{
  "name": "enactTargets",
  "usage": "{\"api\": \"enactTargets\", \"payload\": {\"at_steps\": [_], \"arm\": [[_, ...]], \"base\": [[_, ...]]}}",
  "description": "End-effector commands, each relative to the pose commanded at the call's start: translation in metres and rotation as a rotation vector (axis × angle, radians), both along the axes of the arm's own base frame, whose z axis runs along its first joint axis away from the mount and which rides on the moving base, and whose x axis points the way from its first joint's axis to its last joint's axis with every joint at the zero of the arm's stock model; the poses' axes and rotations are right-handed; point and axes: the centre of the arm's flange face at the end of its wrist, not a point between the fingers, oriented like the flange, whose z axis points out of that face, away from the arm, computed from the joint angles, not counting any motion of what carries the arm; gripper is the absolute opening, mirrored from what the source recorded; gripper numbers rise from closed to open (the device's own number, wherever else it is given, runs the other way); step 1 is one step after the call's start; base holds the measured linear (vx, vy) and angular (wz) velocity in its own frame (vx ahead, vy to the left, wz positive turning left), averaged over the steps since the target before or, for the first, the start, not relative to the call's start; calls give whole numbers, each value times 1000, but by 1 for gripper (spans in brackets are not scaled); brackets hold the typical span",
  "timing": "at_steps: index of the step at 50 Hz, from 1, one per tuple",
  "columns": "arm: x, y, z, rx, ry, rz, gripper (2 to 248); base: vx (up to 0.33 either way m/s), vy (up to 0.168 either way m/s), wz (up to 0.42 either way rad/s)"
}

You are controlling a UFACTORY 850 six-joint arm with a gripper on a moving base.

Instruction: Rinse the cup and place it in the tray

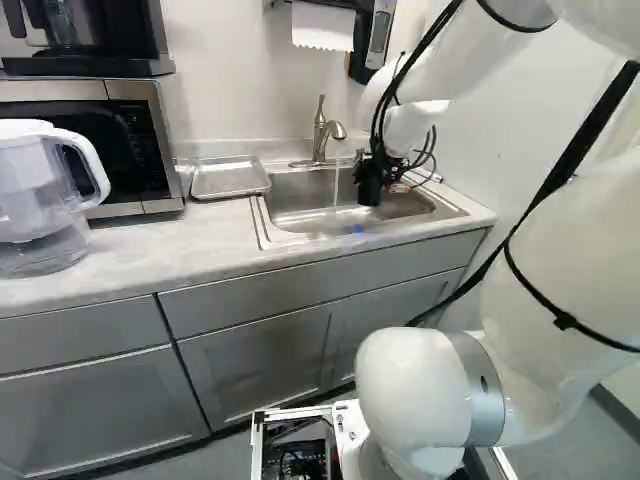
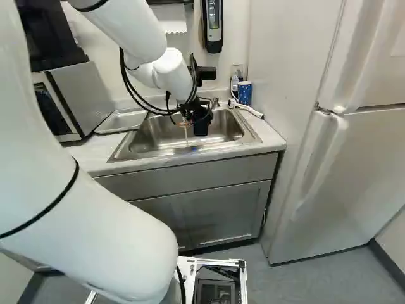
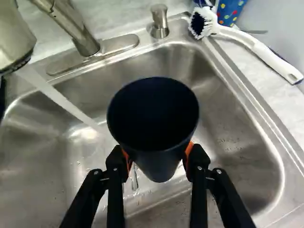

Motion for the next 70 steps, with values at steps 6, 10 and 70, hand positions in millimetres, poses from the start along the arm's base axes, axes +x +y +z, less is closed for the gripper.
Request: {"api": "enactTargets", "payload": {"at_steps": [6, 10, 70], "arm": [[5, 9, -1, -26, 20, 45, 123], [8, 15, -1, -44, 31, 75, 123], [24, 60, -2, -157, 73, 267, 123]], "base": [[0, 0, 0], [0, 0, 0], [0, 0, 0]]}}
